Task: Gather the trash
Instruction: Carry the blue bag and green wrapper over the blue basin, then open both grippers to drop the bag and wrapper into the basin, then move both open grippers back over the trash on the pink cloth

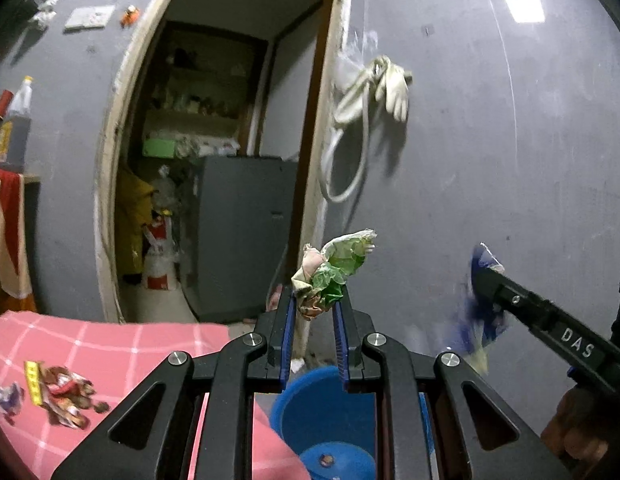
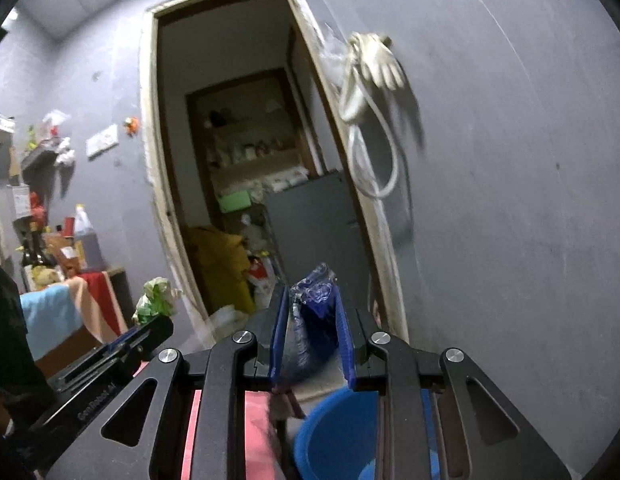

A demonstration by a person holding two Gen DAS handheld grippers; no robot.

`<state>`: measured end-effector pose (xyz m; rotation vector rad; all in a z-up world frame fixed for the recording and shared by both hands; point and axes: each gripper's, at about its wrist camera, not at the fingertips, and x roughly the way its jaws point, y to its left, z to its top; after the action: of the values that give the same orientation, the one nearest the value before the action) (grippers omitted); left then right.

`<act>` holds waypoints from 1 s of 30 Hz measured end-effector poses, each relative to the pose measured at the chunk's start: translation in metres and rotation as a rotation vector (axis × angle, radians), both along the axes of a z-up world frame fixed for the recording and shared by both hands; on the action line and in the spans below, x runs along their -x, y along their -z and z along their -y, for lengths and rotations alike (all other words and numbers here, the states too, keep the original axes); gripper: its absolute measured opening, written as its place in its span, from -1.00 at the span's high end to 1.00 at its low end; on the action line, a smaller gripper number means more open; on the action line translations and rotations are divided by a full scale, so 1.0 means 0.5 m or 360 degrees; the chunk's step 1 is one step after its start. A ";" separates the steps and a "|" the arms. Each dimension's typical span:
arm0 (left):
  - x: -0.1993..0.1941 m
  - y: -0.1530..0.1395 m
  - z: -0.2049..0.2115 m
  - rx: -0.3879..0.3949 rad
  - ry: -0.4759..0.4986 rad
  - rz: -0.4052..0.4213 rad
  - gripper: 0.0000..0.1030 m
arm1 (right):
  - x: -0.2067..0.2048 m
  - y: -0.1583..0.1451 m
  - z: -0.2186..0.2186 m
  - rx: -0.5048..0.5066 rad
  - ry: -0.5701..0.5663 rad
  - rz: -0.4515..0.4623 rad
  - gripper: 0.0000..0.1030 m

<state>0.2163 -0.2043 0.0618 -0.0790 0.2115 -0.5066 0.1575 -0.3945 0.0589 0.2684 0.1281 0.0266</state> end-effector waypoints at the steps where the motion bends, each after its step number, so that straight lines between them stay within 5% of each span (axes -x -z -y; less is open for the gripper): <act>1: -0.006 0.008 0.007 -0.0008 0.0007 -0.0017 0.71 | -0.004 0.009 0.004 -0.0010 0.0005 -0.0018 0.59; 19: -0.159 0.197 0.099 -0.0203 0.0089 -0.0597 0.67 | -0.102 0.185 0.068 -0.0136 0.0059 -0.0444 0.58; 24: -0.165 0.218 0.098 -0.0223 0.0133 -0.0658 0.31 | -0.101 0.183 0.072 -0.0139 0.0086 -0.0461 0.38; 30: -0.164 0.210 0.080 -0.0193 0.0152 -0.0701 0.13 | -0.088 0.164 0.074 -0.0137 0.0125 -0.0432 0.14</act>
<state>0.2981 -0.2444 -0.0432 -0.0614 0.6785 -0.5663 0.2017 -0.4316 -0.0231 0.3623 0.3867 -0.0829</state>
